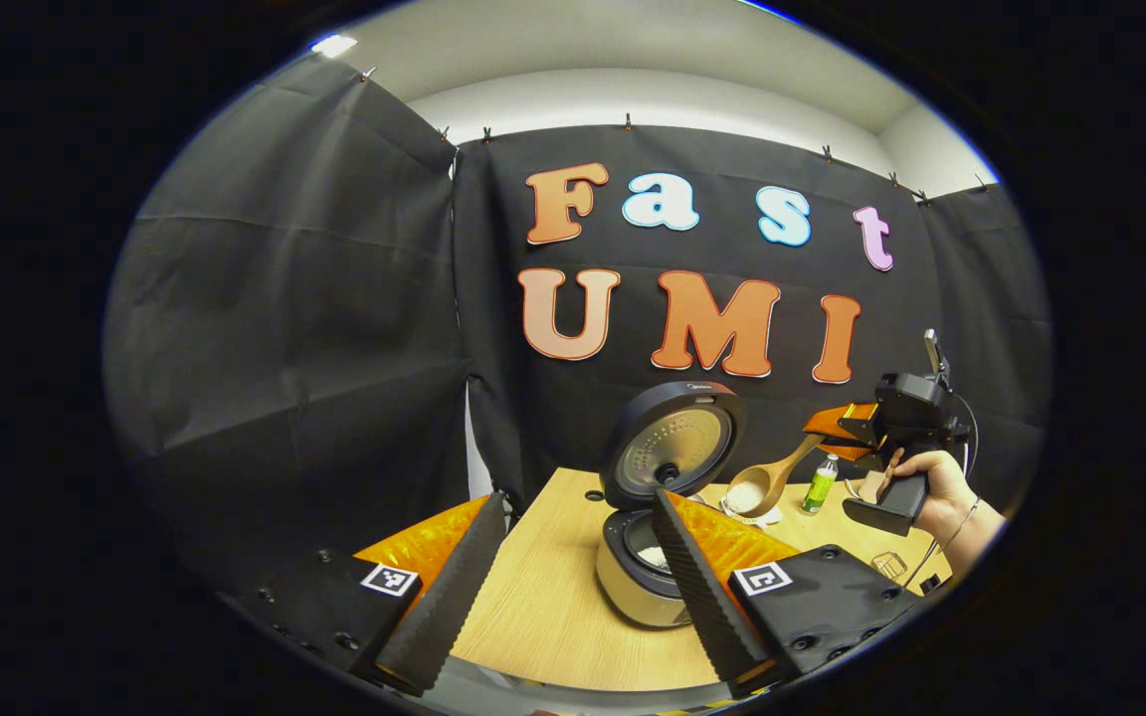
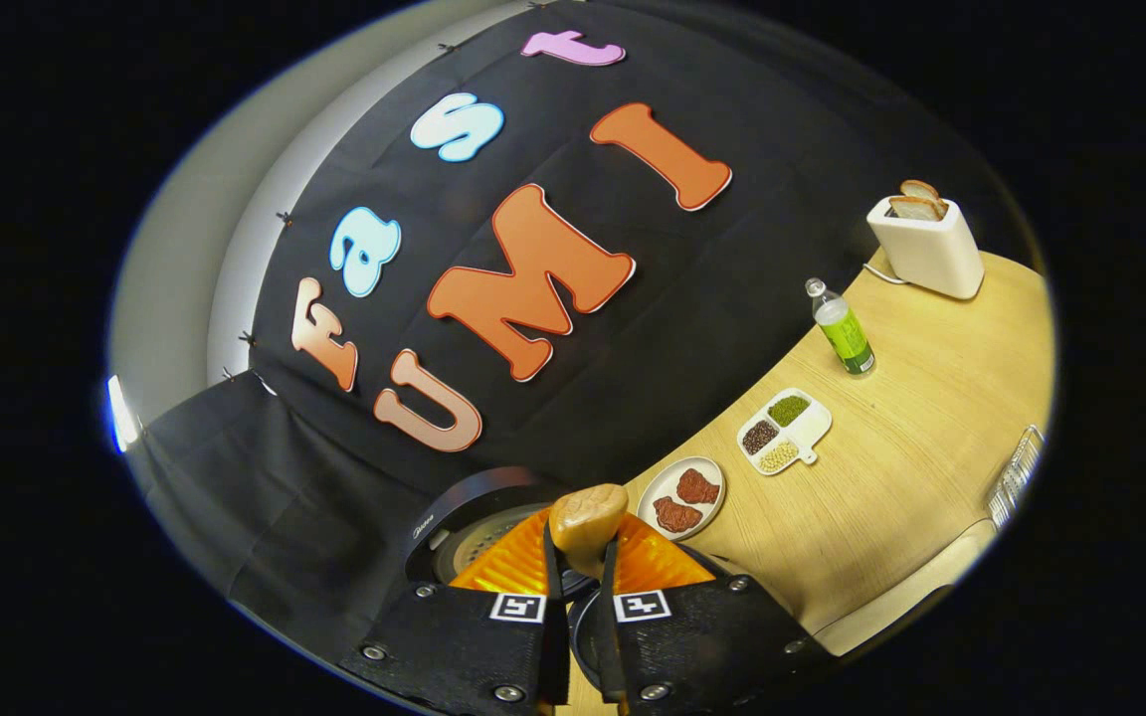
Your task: Close the left gripper, press the button to open the rice cooker; take a wooden spoon from the chopstick holder with the right hand, scoop a spoonful of rice and pour it into the rice cooker, then put the wooden spoon back into the chopstick holder.
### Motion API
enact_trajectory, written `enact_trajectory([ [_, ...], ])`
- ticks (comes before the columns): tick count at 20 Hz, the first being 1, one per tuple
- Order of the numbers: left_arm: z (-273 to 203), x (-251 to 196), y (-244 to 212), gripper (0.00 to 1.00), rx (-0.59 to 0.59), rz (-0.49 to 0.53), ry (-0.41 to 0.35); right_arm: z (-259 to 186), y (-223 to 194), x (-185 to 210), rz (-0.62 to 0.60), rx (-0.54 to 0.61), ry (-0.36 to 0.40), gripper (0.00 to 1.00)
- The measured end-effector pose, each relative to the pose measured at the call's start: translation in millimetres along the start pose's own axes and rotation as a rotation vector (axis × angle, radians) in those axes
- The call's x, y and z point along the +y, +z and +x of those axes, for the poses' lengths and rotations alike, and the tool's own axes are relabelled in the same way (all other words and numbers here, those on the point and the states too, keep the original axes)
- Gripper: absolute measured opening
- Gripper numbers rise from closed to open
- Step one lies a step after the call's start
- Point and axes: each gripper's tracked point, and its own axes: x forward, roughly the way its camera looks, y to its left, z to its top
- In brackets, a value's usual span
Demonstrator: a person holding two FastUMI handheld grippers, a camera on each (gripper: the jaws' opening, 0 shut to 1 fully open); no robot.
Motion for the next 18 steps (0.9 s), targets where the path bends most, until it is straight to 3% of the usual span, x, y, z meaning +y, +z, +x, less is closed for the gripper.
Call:
enact_trajectory([
  [18, -2.7, 0.8, -3.3, 0.98, 0.003, 0.009, 0.002, -5.8, -11.9, 35.8, -0.295, -0.031, 0.081, 0.11],
])
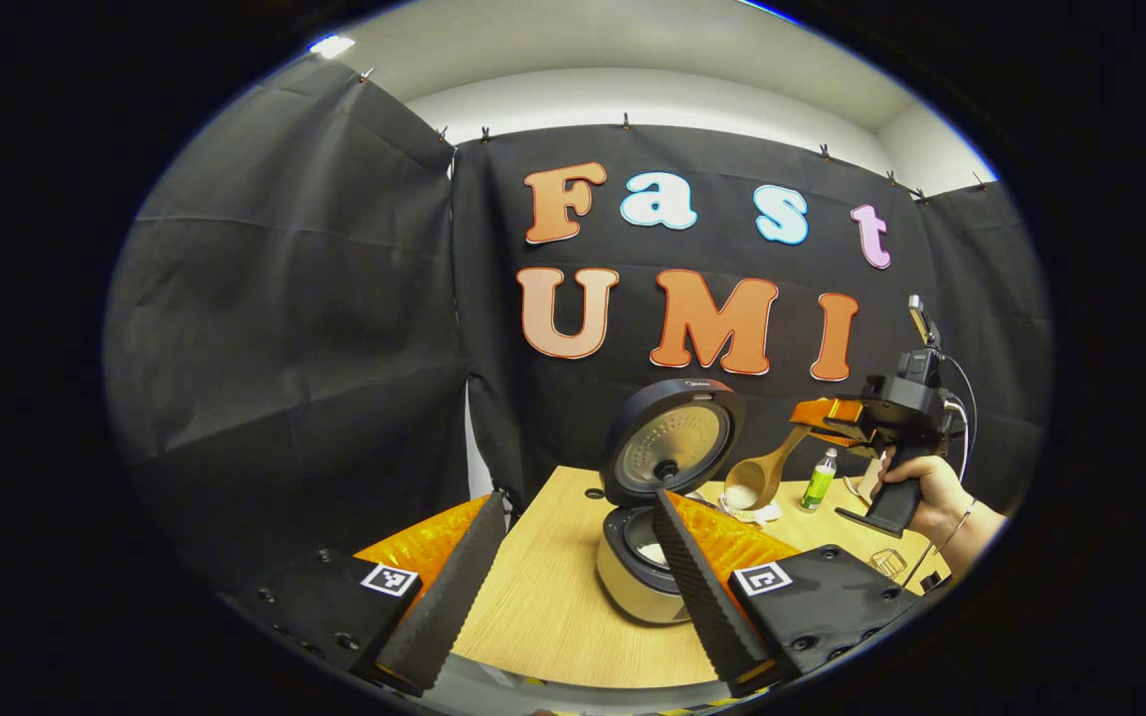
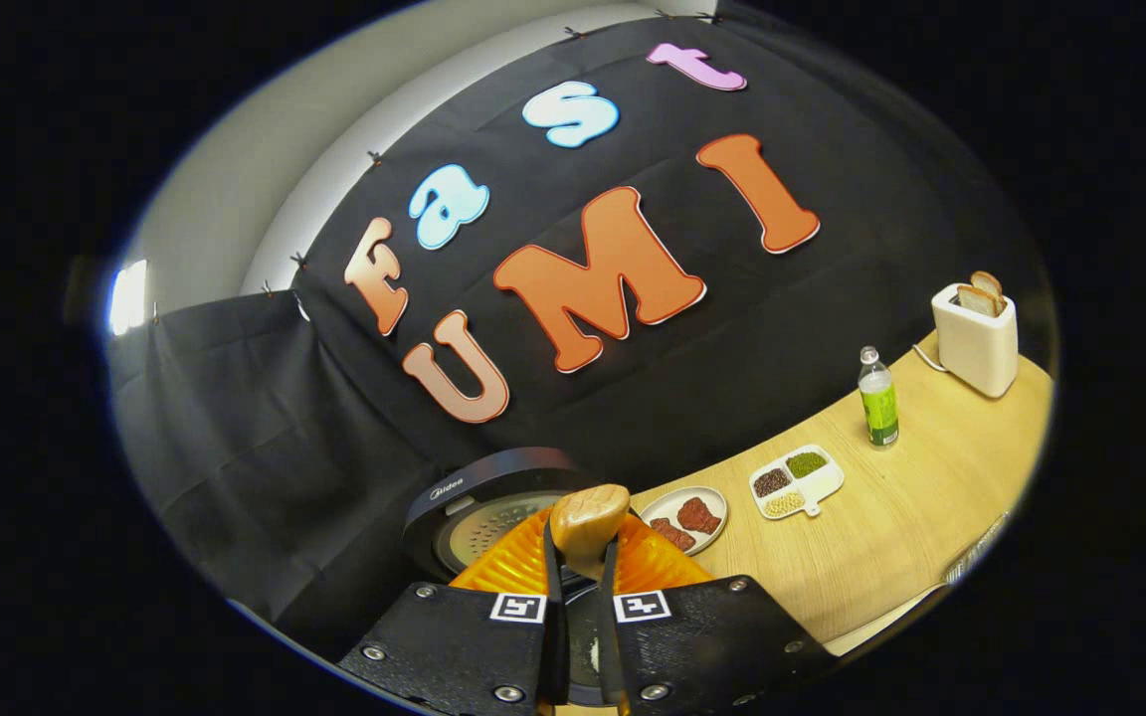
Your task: Close the left gripper, press the button to open the rice cooker; take a wooden spoon from the chopstick holder with the right hand, scoop a spoonful of rice and pour it into the rice cooker, then put the wooden spoon back into the chopstick holder.
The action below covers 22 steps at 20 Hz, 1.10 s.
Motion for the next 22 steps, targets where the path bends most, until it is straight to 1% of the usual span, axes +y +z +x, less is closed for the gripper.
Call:
enact_trajectory([
  [6, -1.9, -0.3, -0.9, 0.98, 0.001, 0.004, 0.002, 2.1, -4.3, 7.9, -0.114, -0.008, 0.030, 0.11],
  [10, -1.7, -2.6, -2.1, 0.98, 0.003, 0.010, 0.000, -2.9, -11.5, 19.4, -0.253, -0.024, 0.044, 0.11],
  [13, -2.6, -2.8, -3.1, 0.98, 0.005, 0.014, 0.001, -2.3, -14.8, 26.5, -0.334, -0.022, 0.068, 0.10],
  [17, -3.5, -1.3, -4.5, 0.98, 0.006, 0.016, 0.004, -3.9, -24.6, 38.2, -0.405, -0.008, 0.100, 0.10],
  [22, -5.8, 0.5, -6.8, 0.98, 0.010, 0.021, 0.012, -5.9, -35.4, 45.4, -0.460, 0.003, 0.126, 0.11],
])
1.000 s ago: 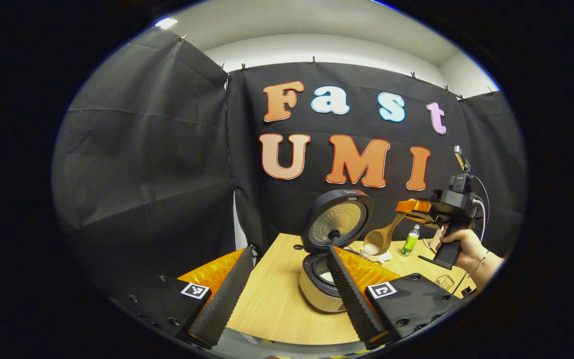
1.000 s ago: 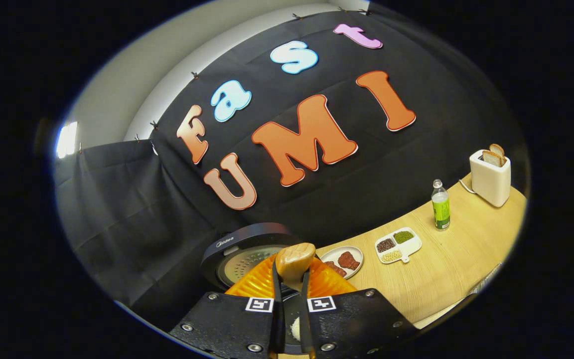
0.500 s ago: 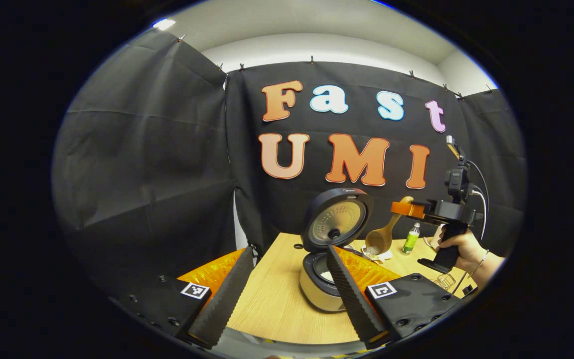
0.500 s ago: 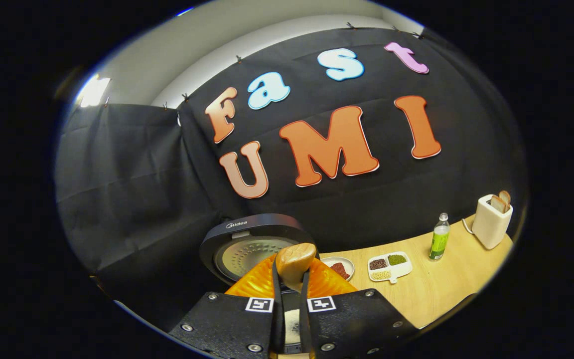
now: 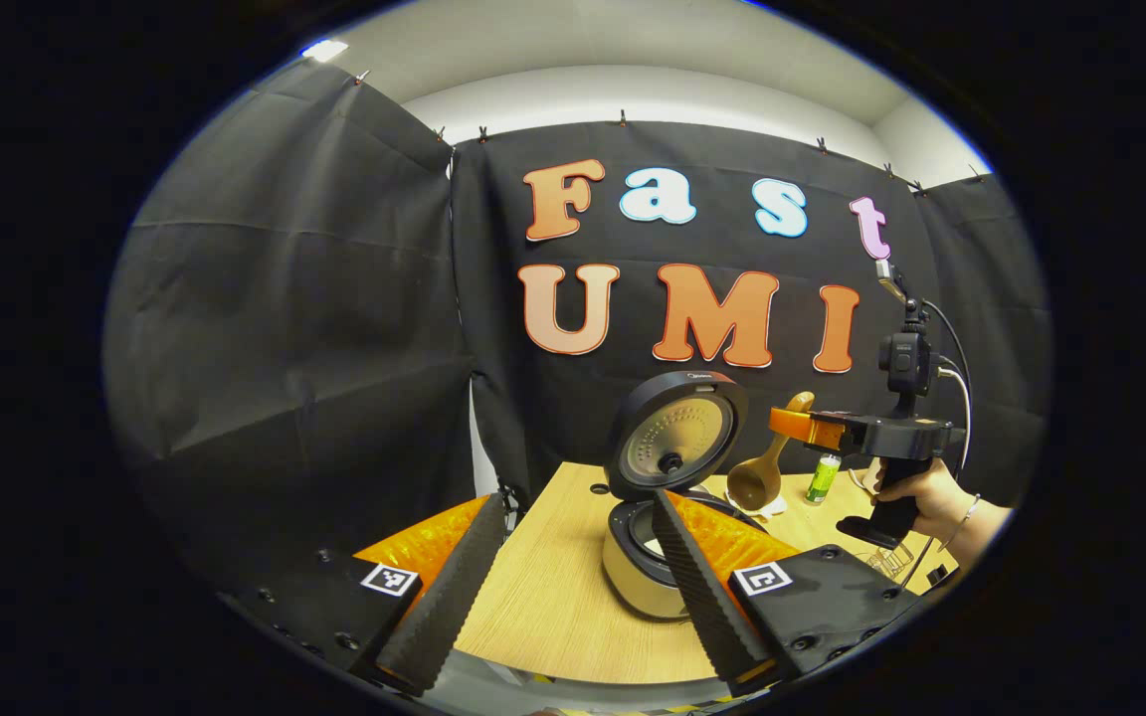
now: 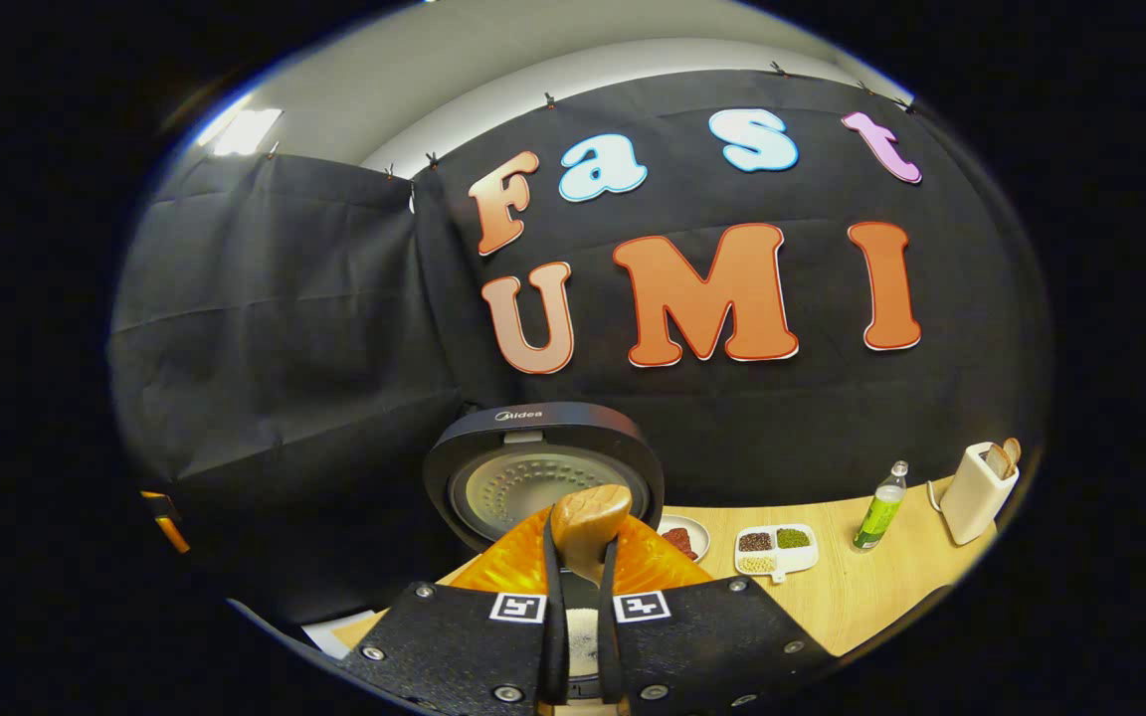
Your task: Close the left gripper, press the button to open the rice cooker; take a wooden spoon from the chopstick holder with the right hand, scoop a spoonful of rice and pour it into the rice cooker, then put the wooden spoon back into the chopstick holder.
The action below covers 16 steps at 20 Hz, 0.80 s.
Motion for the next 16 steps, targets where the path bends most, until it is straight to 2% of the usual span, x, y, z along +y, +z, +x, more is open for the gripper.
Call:
enact_trajectory([
  [7, -3.6, 3.9, -2.9, 0.98, 0.004, 0.006, 0.014, 0.7, -16.4, 10.9, -0.087, 0.037, 0.034, 0.11],
  [12, -4.6, 11.6, -10.2, 0.98, 0.014, -0.007, 0.040, -12.5, -9.0, -2.8, -0.043, 0.037, 0.032, 0.11],
  [16, -1.9, 8.4, -9.9, 1.00, 0.008, -0.028, 0.030, -39.2, 10.6, -37.2, -0.015, 0.011, -0.013, 0.11],
])
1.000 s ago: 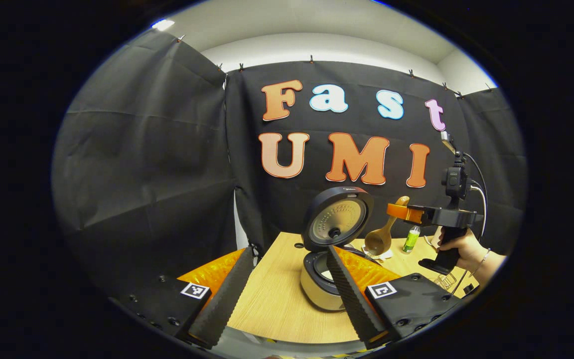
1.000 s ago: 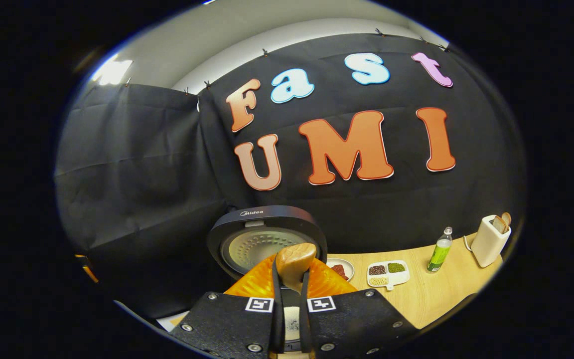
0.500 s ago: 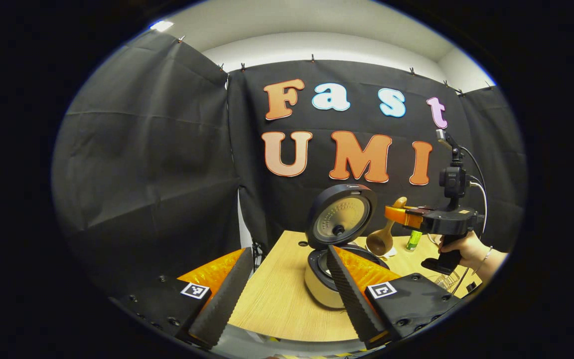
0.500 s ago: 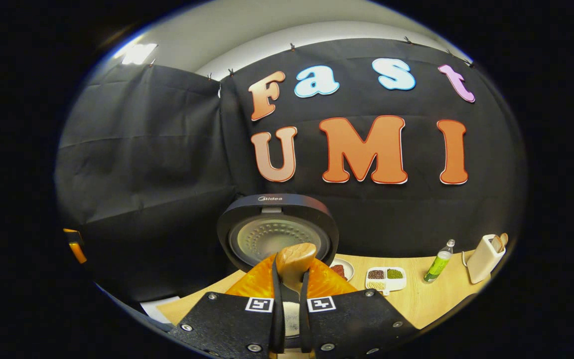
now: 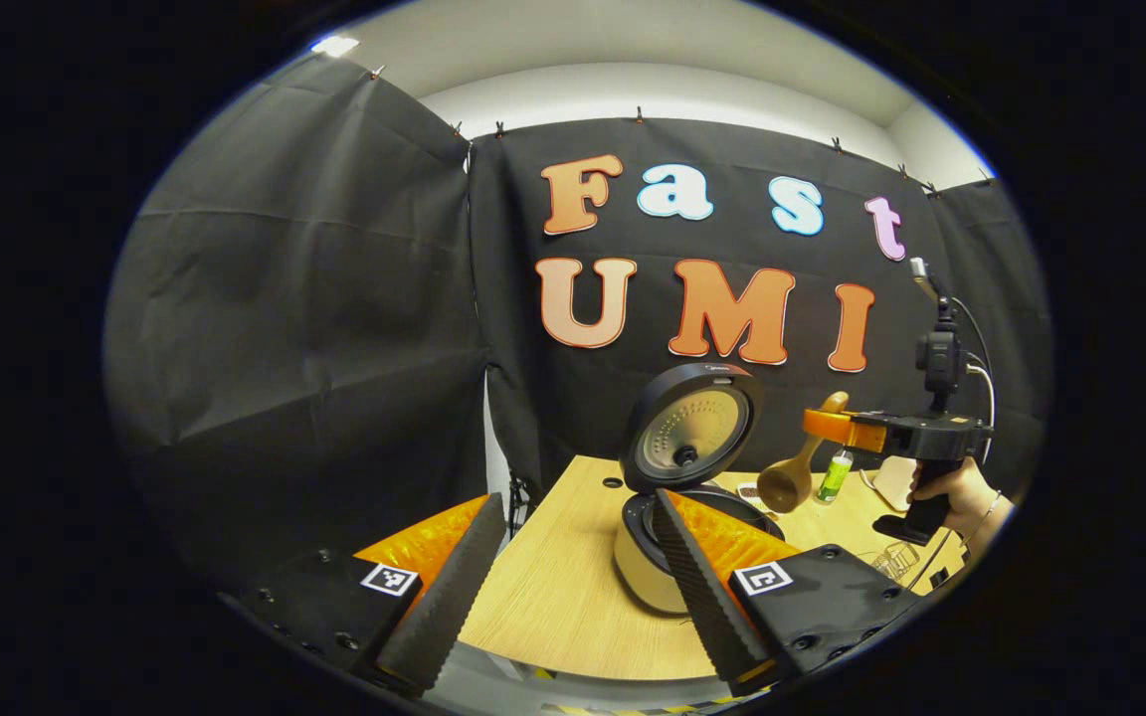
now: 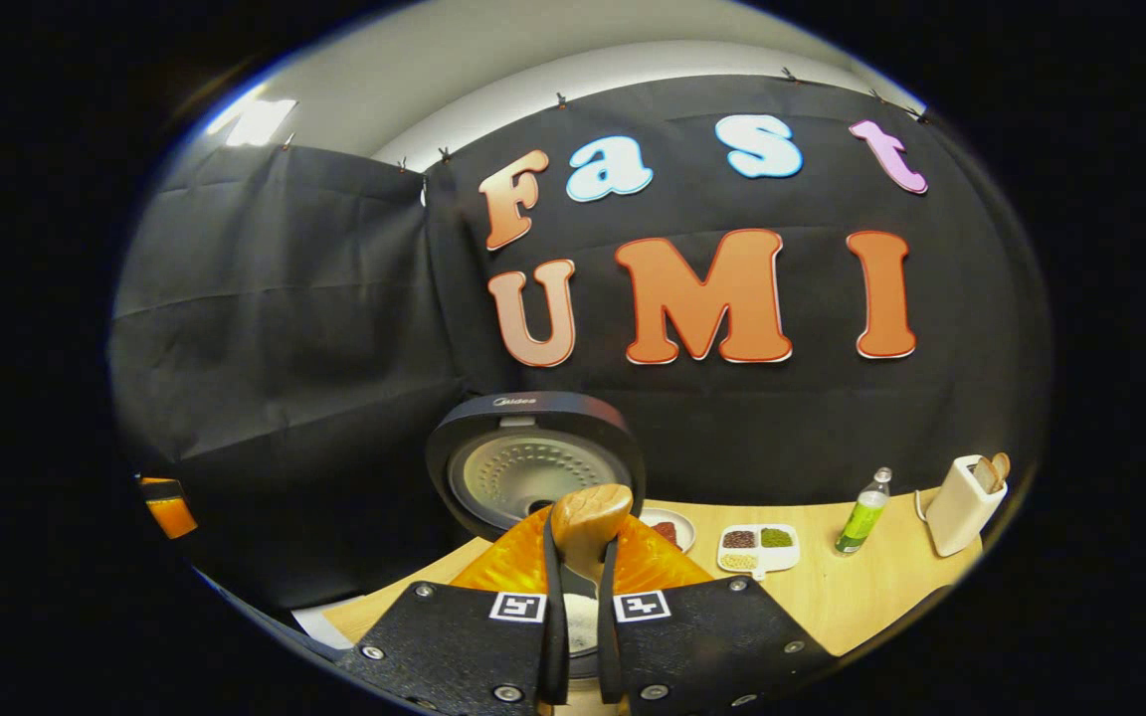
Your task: Close the left gripper, press the button to open the rice cooker; take a wooden spoon from the chopstick holder with the right hand, scoop a spoonful of rice and pour it into the rice cooker, then put the wooden spoon back into the chopstick holder.
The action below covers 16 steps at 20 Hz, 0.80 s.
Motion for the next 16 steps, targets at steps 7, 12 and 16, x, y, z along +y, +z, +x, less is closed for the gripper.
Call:
enact_trajectory([
  [7, 12.4, -22.4, 13.6, 0.99, -0.022, 0.018, -0.046, -69.3, 15.6, -108.2, 0.017, -0.034, -0.188, 0.10],
  [12, 20.3, -49.2, 18.5, 0.97, -0.033, 0.001, -0.094, -126.8, -1.5, -175.4, 0.029, -0.015, -0.319, 0.11],
  [16, 24.3, -63.7, 21.3, 0.98, -0.042, 0.015, -0.107, -160.8, -33.7, -211.2, 0.085, 0.025, -0.385, 0.11],
])
